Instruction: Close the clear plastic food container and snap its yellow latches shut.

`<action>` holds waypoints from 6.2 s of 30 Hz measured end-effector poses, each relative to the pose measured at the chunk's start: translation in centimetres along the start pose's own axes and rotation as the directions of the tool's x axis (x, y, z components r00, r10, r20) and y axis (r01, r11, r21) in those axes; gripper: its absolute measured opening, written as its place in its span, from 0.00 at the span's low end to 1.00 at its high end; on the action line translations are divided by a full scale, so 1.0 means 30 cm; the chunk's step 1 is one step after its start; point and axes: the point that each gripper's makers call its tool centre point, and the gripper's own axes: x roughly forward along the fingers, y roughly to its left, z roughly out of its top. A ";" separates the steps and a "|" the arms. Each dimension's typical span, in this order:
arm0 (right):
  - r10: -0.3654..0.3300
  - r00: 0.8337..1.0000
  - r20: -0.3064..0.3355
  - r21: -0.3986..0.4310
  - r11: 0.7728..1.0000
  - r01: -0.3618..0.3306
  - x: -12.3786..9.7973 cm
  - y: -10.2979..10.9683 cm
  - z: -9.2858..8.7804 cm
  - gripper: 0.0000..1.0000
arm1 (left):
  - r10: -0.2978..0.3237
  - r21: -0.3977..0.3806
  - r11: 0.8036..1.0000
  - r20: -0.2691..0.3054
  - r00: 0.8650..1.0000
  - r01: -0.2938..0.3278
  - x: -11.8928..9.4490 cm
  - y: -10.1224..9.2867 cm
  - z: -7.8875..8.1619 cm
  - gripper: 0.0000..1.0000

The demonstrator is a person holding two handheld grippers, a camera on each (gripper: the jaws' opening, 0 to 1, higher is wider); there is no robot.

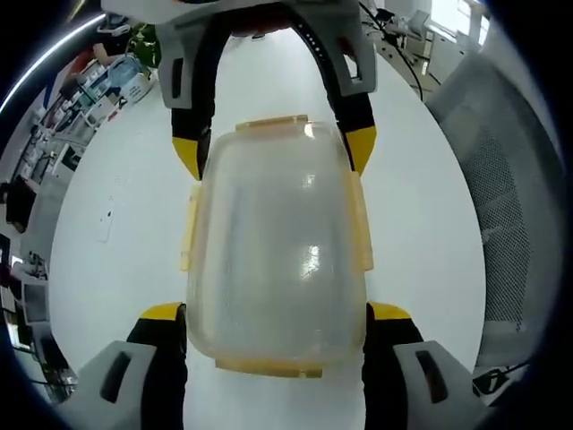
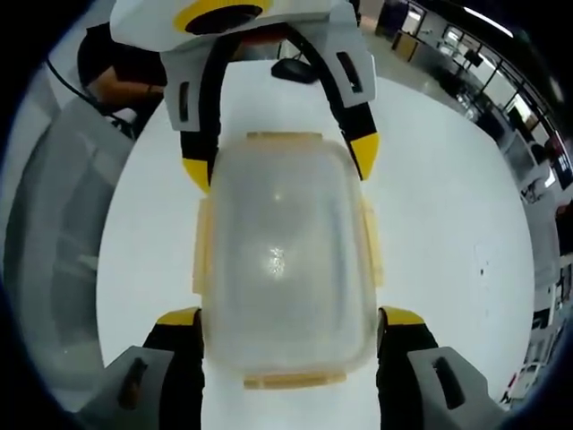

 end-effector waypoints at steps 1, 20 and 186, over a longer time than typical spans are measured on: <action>-0.005 1.000 0.000 -0.002 1.000 0.005 -0.001 -0.002 0.000 0.81 | 0.004 0.005 1.000 -0.001 1.000 -0.004 -0.001 0.001 0.000 0.82; -0.102 0.992 0.075 0.070 0.993 0.096 -0.051 0.007 -0.005 1.00 | 0.087 -0.015 0.996 0.014 0.996 -0.087 -0.046 -0.003 0.001 0.95; -0.534 0.768 0.354 0.679 0.711 0.182 -0.269 0.473 -0.222 0.95 | 0.506 -0.743 0.650 0.265 0.821 -0.161 -0.293 -0.460 -0.153 0.93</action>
